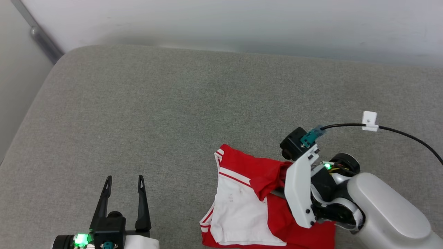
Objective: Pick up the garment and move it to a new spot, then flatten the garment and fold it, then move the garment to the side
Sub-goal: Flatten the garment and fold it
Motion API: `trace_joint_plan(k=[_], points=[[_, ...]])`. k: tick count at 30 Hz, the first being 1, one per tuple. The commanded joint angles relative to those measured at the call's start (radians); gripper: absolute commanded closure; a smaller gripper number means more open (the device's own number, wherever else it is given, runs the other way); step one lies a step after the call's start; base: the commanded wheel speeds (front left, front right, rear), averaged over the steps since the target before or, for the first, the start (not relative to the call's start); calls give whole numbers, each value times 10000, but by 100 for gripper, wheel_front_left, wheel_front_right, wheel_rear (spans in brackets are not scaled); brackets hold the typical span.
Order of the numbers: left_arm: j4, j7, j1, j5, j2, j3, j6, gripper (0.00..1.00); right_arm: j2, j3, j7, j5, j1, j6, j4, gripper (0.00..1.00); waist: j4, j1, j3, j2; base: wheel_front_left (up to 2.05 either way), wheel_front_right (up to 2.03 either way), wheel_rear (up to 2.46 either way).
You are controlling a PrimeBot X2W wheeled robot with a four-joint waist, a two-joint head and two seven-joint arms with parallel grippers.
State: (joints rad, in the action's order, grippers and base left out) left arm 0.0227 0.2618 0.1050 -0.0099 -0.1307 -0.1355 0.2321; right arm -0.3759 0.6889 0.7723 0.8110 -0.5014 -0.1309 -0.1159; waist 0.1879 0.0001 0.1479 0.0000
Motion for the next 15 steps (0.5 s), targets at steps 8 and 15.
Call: trace_joint_plan(k=[8, 15], points=[[-121, 44, -426, -21, 148, -25, -120, 0, 777, 1554, -807, -734, -1257, 4, -2890, 100, 288, -1, 373, 0, 0, 0, 0], [-269, 42, -232, -72, 173, 331, -161, 0, 263, 2319, -2785, -481, -1698, 4, -2754, 0, 119, -1, 27, 0, 0, 0, 0]])
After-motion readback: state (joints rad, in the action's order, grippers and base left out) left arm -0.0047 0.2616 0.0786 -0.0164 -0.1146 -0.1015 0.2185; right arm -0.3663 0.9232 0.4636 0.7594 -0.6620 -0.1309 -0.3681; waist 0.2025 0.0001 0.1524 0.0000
